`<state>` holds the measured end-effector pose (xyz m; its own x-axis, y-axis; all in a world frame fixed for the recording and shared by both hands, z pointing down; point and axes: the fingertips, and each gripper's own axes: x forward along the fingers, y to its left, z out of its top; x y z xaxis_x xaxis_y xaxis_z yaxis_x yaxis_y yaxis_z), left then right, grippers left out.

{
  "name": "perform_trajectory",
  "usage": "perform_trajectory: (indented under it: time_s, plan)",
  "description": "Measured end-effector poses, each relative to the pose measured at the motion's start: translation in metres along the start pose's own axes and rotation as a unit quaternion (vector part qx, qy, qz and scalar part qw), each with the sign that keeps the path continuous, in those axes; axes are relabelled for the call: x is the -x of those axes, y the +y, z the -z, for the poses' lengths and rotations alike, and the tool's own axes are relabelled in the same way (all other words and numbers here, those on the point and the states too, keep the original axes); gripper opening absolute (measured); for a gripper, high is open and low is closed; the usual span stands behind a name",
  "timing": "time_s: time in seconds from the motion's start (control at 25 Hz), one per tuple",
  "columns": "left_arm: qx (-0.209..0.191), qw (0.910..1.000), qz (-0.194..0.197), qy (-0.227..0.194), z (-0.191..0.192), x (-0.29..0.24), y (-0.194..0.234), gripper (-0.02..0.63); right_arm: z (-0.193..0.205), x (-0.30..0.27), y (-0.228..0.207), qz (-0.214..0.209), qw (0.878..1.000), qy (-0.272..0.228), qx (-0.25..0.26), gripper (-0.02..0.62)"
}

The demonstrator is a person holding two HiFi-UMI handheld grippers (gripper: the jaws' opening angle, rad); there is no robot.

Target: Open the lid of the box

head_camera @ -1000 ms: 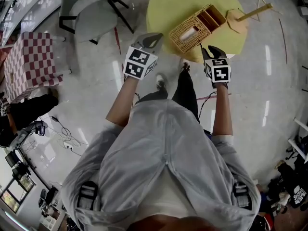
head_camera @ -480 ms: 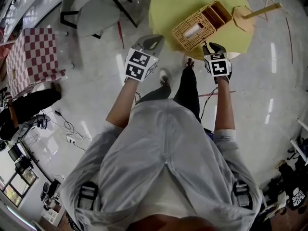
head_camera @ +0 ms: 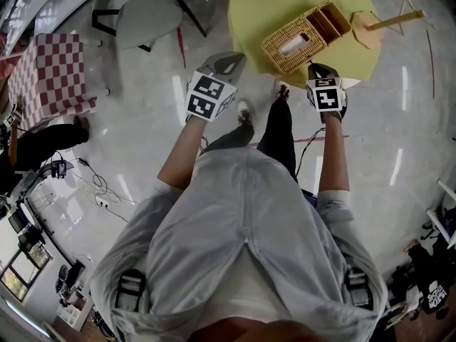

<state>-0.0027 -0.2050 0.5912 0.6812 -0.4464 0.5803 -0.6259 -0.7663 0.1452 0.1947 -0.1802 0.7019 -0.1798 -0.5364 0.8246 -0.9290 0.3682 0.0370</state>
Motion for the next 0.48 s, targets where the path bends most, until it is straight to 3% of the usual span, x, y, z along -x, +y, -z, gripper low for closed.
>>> perform_trajectory:
  time_s: [0.28, 0.48]
  plan:
    - [0.008, 0.9999, -0.003, -0.007, -0.002, 0.009, 0.005, 0.029, -0.014, 0.019, 0.003, 0.004, 1.0, -0.008, 0.013, 0.034]
    - [0.007, 0.9997, -0.006, -0.023, -0.023, 0.007, 0.007, 0.029, -0.035, 0.035, 0.002, -0.002, 1.0, -0.022, 0.021, 0.034]
